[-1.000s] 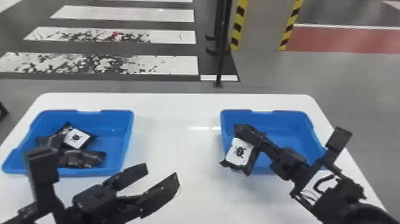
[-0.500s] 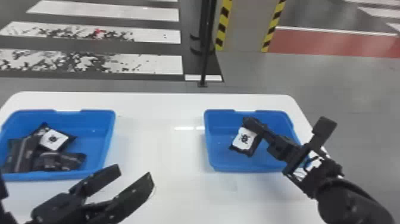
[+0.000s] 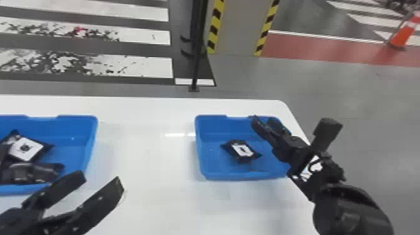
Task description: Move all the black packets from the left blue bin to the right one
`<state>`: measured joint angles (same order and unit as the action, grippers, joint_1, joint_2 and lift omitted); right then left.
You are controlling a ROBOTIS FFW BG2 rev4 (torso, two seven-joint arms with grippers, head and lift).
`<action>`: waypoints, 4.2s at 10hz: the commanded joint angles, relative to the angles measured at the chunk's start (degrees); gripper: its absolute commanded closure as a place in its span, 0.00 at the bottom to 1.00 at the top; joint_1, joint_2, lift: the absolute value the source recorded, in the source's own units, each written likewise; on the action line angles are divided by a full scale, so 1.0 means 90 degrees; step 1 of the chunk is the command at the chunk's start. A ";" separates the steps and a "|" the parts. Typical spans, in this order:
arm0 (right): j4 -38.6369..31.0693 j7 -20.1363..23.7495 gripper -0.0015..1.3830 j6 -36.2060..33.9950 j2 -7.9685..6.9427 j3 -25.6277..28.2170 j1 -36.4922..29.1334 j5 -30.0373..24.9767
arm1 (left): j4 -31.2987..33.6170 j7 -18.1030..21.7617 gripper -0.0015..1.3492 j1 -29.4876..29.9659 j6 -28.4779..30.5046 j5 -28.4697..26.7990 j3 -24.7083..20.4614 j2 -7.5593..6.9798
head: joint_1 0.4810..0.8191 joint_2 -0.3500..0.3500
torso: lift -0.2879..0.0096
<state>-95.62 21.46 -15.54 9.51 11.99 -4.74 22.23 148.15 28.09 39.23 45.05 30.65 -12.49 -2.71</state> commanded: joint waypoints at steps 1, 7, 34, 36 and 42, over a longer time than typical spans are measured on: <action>-0.1336 -0.0167 0.08 0.0368 -0.0207 0.0000 -0.0910 -0.0603 | 0.0000 -0.0026 0.12 0.0125 -0.0350 -0.0079 -0.0186 0.0057 | 0.63 0.20 | 0.50; -0.4086 -0.0246 0.09 0.0915 -0.0539 -0.0711 -0.3504 -0.0692 | -0.0125 -0.0368 0.12 0.0610 -0.1756 -0.0714 -0.0897 0.0318 | 0.63 0.54 | 0.50; -0.4618 0.0096 0.10 -0.0054 -0.0558 -0.0952 -0.4863 -0.0045 | -0.5156 -0.1051 0.84 -0.4906 0.2915 -0.2580 -0.0821 -0.0753 | 0.63 0.92 | 0.50; -0.4602 0.0096 0.10 -0.0069 -0.0558 -0.0952 -0.4863 0.0019 | -0.5156 -0.1032 0.90 -0.4828 0.2947 -0.2643 -0.0770 -0.0773 | 0.63 0.92 | 0.50; -0.4586 0.0165 0.10 -0.0069 -0.0529 -0.0939 -0.4723 0.0095 | -0.3578 -0.0670 0.90 -0.3812 0.2009 -0.1361 -0.0770 -0.0734 | 0.63 0.86 | 0.50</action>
<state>-136.93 22.96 -16.18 4.73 3.55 -47.57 23.03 113.56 22.01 3.47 63.72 16.78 -19.42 -9.41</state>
